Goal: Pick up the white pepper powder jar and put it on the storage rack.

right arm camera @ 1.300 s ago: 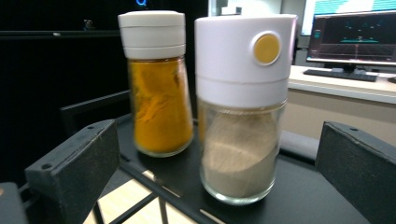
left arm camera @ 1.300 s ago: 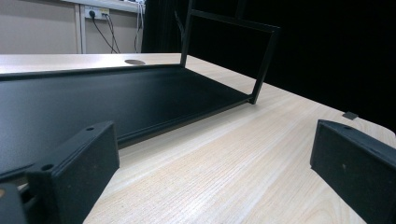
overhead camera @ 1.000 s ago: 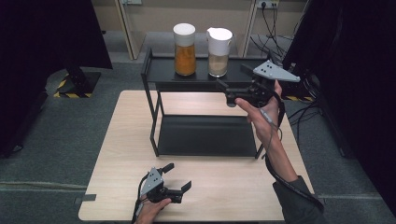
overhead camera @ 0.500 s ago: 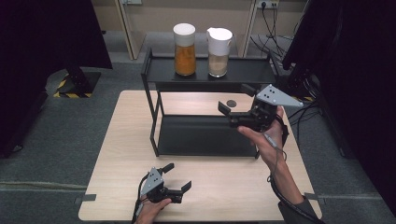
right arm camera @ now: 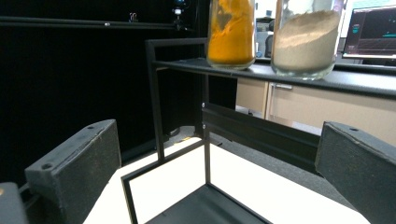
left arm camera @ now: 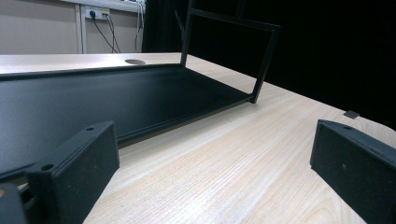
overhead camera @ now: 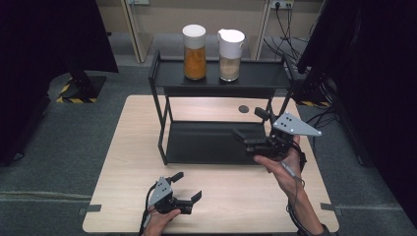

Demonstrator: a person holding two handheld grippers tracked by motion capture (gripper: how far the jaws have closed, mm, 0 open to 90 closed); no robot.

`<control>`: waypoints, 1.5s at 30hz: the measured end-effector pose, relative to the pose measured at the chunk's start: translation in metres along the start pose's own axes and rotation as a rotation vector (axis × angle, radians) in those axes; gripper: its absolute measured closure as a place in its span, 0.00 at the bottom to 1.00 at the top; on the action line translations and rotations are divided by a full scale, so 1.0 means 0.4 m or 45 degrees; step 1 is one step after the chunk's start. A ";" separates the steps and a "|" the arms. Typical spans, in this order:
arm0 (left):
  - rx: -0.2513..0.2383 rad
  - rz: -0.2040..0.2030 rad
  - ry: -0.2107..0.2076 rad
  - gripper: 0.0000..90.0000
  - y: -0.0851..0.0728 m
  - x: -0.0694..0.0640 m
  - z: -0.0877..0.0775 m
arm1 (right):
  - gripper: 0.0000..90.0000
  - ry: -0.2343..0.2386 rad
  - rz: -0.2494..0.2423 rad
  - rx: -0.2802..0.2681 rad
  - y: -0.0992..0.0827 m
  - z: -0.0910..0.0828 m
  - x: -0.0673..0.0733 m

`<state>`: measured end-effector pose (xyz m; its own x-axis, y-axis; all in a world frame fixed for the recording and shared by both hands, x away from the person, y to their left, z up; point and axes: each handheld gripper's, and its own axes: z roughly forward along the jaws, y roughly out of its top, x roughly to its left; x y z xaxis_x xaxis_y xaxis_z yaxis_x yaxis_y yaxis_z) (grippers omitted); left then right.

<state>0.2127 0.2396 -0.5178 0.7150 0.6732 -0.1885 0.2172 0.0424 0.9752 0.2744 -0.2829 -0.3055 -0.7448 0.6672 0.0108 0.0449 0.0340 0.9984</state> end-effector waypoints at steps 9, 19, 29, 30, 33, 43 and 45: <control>-0.003 0.005 0.003 0.01 0.000 0.000 -0.001 | 0.00 0.014 0.046 0.016 -0.070 -0.014 0.008; -0.005 0.006 0.006 0.01 0.000 0.000 -0.001 | 0.00 0.008 0.044 0.036 -0.137 -0.026 0.022; -0.008 0.008 0.008 0.01 0.000 0.000 -0.002 | 0.01 0.006 0.072 0.075 -0.209 -0.037 0.037; -0.007 0.007 0.007 0.01 0.000 0.000 -0.002 | 0.01 0.004 0.073 0.080 -0.216 -0.038 0.039; -0.007 0.008 0.009 0.01 0.000 0.000 -0.002 | 0.01 0.001 0.085 0.091 -0.240 -0.041 0.042; -0.010 0.007 0.012 0.01 -0.001 0.000 -0.002 | 0.01 -0.002 0.120 0.110 -0.299 -0.050 0.046; -0.010 0.005 0.014 0.01 -0.001 0.001 -0.002 | 0.01 0.000 0.129 0.113 -0.309 -0.051 0.048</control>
<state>0.2123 0.2403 -0.5181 0.7087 0.6813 -0.1833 0.2089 0.0455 0.9769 0.2409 -0.2893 -0.4278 -0.7337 0.6703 0.1116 0.1790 0.0323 0.9833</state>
